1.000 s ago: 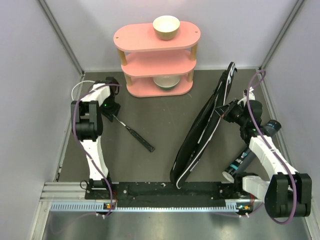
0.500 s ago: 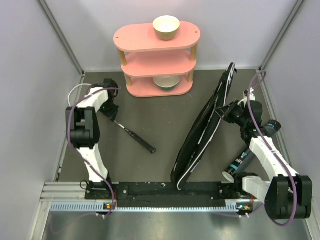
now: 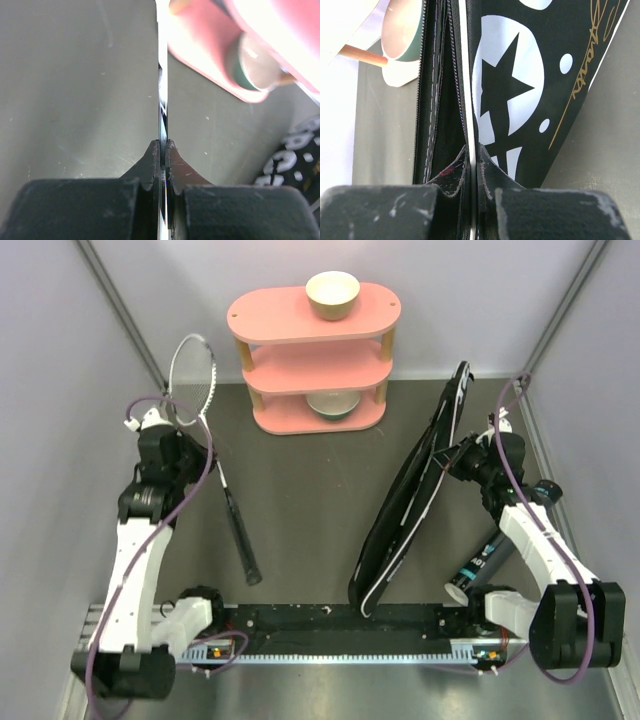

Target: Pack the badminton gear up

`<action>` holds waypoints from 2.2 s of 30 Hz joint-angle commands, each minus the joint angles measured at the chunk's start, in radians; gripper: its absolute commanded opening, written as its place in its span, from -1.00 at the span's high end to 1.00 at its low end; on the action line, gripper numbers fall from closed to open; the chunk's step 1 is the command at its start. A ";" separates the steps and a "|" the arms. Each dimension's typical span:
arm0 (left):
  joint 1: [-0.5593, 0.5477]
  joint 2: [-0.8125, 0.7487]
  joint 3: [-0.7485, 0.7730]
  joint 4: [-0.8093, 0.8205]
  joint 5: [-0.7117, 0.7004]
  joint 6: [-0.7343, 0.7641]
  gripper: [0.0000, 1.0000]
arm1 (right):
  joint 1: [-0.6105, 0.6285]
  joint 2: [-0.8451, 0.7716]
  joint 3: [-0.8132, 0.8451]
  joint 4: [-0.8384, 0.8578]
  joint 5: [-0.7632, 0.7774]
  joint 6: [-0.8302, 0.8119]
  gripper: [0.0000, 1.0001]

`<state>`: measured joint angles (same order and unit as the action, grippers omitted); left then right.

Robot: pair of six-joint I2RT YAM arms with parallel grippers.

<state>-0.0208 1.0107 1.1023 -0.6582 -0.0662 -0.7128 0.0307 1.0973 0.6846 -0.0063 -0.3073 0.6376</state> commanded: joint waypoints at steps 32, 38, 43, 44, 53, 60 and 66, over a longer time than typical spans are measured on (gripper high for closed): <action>-0.919 0.074 0.268 0.147 -0.207 0.556 1.00 | 0.002 0.049 0.211 -0.147 0.358 0.161 1.00; -1.114 0.224 0.265 0.131 -0.590 0.703 1.00 | -0.021 0.117 0.273 -0.187 0.323 0.206 1.00; -1.202 0.285 0.193 0.218 -0.800 0.843 1.00 | -0.026 0.134 0.296 -0.199 0.280 0.194 1.00; -1.214 0.301 0.182 0.232 -0.851 0.881 1.00 | -0.052 0.133 0.303 -0.205 0.281 0.192 1.00; -1.331 0.376 0.100 0.338 -1.026 1.006 1.00 | -0.072 0.148 0.352 -0.253 0.267 0.182 1.00; -1.390 0.413 0.085 0.362 -1.043 1.039 1.00 | -0.071 0.171 0.385 -0.271 0.252 0.189 1.00; -1.417 0.446 0.065 0.405 -1.052 1.092 1.00 | -0.072 0.184 0.397 -0.277 0.244 0.206 1.00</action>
<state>-1.4261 1.4387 1.1763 -0.3374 -1.0695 0.3279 -0.0319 1.2915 1.0134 -0.3363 -0.0406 0.8165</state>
